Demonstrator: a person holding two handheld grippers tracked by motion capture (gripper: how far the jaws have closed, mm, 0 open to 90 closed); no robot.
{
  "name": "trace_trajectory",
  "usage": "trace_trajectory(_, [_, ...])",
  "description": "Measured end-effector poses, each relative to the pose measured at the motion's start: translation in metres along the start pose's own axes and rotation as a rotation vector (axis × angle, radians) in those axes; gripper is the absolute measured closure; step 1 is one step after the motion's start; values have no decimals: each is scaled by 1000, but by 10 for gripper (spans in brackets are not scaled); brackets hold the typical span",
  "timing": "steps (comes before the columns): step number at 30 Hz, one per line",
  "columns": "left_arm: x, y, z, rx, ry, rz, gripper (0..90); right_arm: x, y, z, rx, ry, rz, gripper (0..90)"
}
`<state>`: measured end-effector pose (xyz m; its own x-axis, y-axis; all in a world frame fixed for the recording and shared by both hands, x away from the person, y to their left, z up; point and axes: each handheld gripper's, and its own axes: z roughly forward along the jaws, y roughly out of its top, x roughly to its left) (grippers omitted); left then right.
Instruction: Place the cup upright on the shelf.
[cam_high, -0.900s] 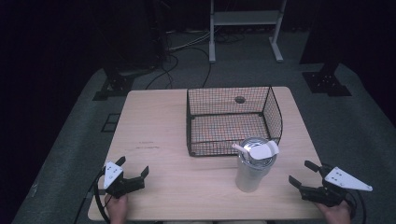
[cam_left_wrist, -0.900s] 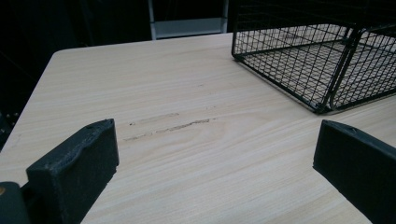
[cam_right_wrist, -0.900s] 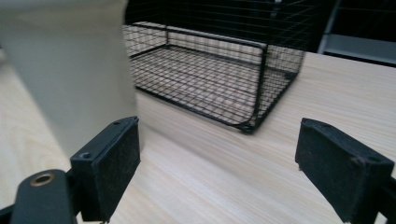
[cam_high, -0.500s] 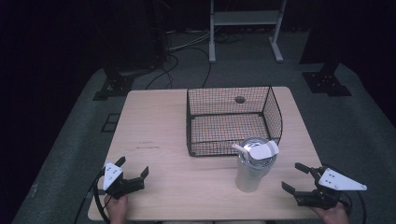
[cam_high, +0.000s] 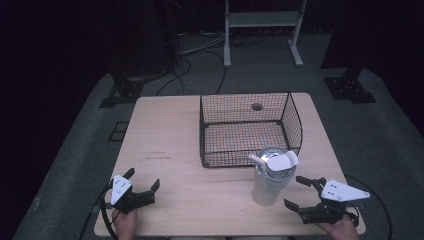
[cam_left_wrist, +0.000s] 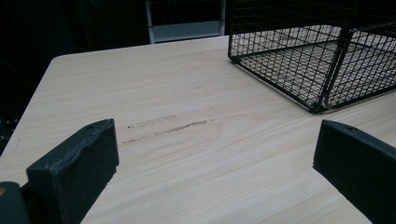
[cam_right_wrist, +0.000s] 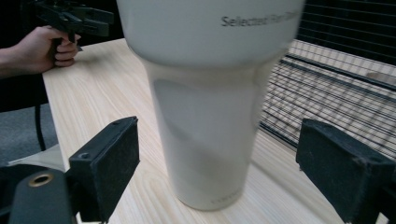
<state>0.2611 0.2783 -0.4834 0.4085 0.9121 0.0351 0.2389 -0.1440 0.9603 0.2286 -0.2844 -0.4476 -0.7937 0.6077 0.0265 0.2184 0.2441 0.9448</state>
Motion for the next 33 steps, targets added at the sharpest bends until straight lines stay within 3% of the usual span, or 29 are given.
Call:
trace_trajectory(15, [0, 0, 0, -1, -2, 1, 0, -1, 8, 36, 11, 18, 12, 124])
trace_trajectory(33, [0, 0, 0, -1, -4, 4, 0, 2, 10, 64, -88, 10, 39, 58])
